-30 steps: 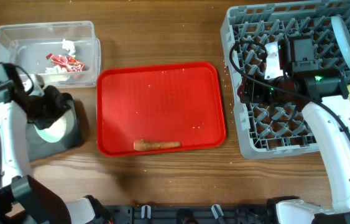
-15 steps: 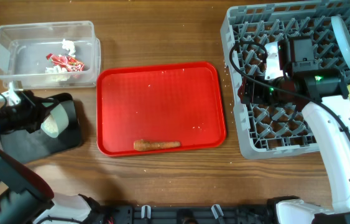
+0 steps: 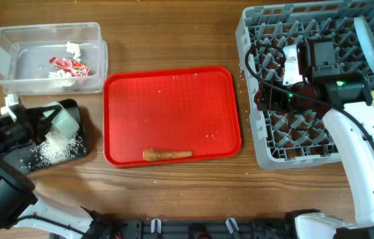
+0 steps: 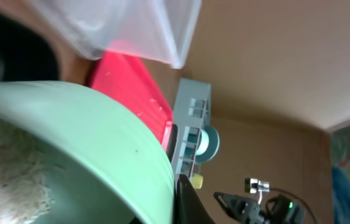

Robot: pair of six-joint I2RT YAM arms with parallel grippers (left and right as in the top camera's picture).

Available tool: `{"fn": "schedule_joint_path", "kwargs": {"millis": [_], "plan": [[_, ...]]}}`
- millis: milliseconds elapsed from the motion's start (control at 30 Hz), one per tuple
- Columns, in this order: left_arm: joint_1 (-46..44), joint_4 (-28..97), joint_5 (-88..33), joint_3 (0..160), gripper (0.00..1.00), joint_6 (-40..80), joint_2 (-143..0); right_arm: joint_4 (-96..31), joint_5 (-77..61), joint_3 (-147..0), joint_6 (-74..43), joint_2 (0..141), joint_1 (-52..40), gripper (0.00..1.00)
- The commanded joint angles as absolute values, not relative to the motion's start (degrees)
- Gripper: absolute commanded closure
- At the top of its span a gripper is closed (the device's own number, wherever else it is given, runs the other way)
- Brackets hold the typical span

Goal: Sort waste into correct bins and load items into the dishwasher rack
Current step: 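Carry the rice bowl left and tip the rice onto the black tray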

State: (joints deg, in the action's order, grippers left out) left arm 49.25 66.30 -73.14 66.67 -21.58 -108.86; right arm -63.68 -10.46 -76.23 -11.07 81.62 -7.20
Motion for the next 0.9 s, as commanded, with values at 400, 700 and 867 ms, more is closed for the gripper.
{"fn": "schedule_joint_path", "kwargs": {"millis": [400, 700, 867], "plan": [[51.2, 76.3, -80.9, 67.4, 0.96, -51.1, -109.4, -64.0, -9.9, -76.1, -10.5, 80.8, -7.2, 0.19], [53.5, 80.3, -83.3, 67.4, 0.96, -50.5, -109.4, -64.4, -9.9, -76.1, -10.6, 80.8, -7.2, 0.19], [53.8, 77.2, -82.9, 67.4, 0.96, -44.3, -110.0, -64.5, -9.5, -76.1, -10.5, 80.8, -7.2, 0.19]]}}
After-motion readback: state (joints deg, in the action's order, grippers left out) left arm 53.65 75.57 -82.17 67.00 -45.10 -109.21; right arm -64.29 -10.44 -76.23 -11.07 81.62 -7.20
